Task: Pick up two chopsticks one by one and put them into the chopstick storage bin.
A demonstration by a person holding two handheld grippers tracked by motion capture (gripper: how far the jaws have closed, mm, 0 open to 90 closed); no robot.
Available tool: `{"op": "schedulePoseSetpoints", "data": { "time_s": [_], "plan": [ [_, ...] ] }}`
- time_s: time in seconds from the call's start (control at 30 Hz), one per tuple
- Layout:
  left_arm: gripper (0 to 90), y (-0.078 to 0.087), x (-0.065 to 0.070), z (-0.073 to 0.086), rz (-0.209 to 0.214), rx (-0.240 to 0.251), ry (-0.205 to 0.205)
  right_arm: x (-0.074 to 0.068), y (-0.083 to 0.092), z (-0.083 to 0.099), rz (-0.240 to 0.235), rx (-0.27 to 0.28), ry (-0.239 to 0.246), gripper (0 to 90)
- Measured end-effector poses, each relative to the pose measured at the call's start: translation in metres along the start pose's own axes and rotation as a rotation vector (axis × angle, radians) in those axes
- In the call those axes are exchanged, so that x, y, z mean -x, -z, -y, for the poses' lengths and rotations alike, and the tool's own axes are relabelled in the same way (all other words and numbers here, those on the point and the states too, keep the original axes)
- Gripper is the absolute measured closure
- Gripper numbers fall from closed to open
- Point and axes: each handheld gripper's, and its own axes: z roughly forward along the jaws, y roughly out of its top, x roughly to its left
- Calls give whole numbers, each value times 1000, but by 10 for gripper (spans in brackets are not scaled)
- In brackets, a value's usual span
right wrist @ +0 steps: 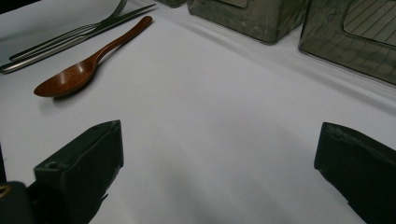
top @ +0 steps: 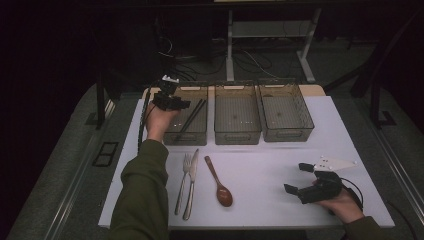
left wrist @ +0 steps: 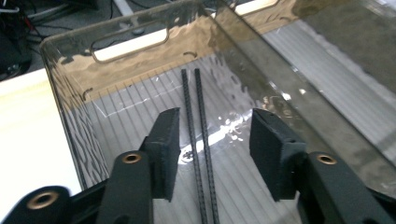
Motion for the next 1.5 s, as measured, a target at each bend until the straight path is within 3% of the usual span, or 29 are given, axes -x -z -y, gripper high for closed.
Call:
{"op": "schedulePoseSetpoints", "data": {
  "time_s": [0.33, 0.47, 0.67, 1.03, 1.5],
  "plan": [
    [424, 29, 19, 2, 81, 45, -35, 0, 0, 0, 2, 0, 1, 8],
    [388, 37, 28, 7, 91, 53, -71, 0, 0, 0, 3, 0, 2, 8],
    [346, 47, 40, 16, 139, 67, -105, 0, 0, 0, 4, -1, 2, 8],
    [318, 66, 59, 42, 184, 108, -135, 0, 0, 0, 6, -1, 2, 8],
    [304, 73, 84, 76, 235, 125, -158, 0, 0, 0, 6, 0, 2, 8]
  ]
}}
